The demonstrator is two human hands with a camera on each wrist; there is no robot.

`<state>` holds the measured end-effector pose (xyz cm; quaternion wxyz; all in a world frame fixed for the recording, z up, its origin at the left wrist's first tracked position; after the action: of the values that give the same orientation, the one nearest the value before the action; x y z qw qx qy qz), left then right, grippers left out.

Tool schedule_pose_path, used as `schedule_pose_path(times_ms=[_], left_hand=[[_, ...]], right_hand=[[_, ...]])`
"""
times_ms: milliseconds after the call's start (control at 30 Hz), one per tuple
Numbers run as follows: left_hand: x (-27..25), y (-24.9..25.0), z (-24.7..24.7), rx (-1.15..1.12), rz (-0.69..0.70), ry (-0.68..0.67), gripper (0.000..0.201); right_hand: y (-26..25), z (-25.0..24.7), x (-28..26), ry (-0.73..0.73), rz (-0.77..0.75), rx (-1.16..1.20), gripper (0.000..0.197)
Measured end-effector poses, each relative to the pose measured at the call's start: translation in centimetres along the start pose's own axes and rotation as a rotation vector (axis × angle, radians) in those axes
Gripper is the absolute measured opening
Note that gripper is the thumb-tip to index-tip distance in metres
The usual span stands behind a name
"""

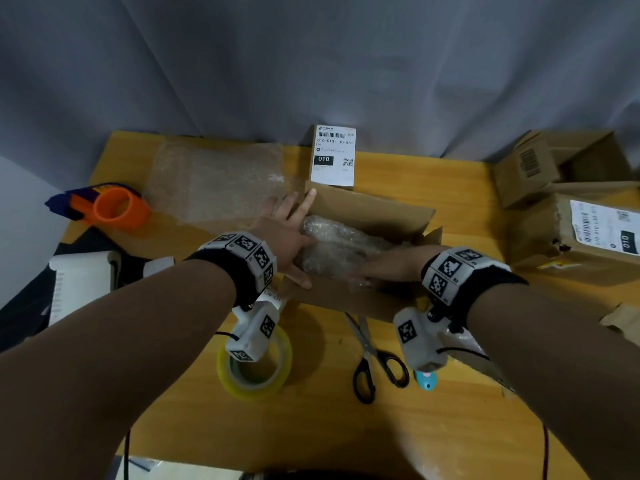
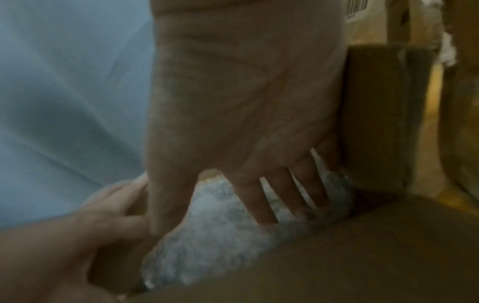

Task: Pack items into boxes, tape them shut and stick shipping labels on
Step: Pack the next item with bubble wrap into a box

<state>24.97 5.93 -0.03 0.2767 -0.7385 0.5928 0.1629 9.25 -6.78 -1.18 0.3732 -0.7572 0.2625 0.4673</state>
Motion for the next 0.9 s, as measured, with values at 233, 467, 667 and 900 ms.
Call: schedule_pose_path(times_ms=[233, 467, 667, 900], left_hand=[[0.0, 0.1, -0.2, 0.006, 0.000, -0.004, 0.089], [0.2, 0.2, 0.0, -0.038, -0.009, 0.017, 0.094], [0.6, 0.3, 0.2, -0.067, -0.043, 0.070, 0.131], [0.9, 0.5, 0.4, -0.038, -0.057, 0.059, 0.136]], right_hand=[[-1.4, -0.6, 0.2, 0.257, -0.079, -0.350, 0.031], [-2.1, -3.7, -0.5, 0.828, 0.070, -0.091, 0.029], [-2.4, -1.3, 0.8, 0.547, -0.266, -0.027, 0.042], [-2.0, -1.5, 3.8, 0.447, -0.042, -0.201, 0.079]])
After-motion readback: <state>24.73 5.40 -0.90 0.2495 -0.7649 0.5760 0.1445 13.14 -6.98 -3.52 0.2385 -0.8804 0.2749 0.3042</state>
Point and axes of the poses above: each hand's wrist, its own x-axis towards the middle knuckle, its own z-axis out of the palm, y = z × x, the point moved 2 cm from there along x, towards the middle knuckle, and after that the axes turned 2 degrees about -z, right-handed, at the moved point
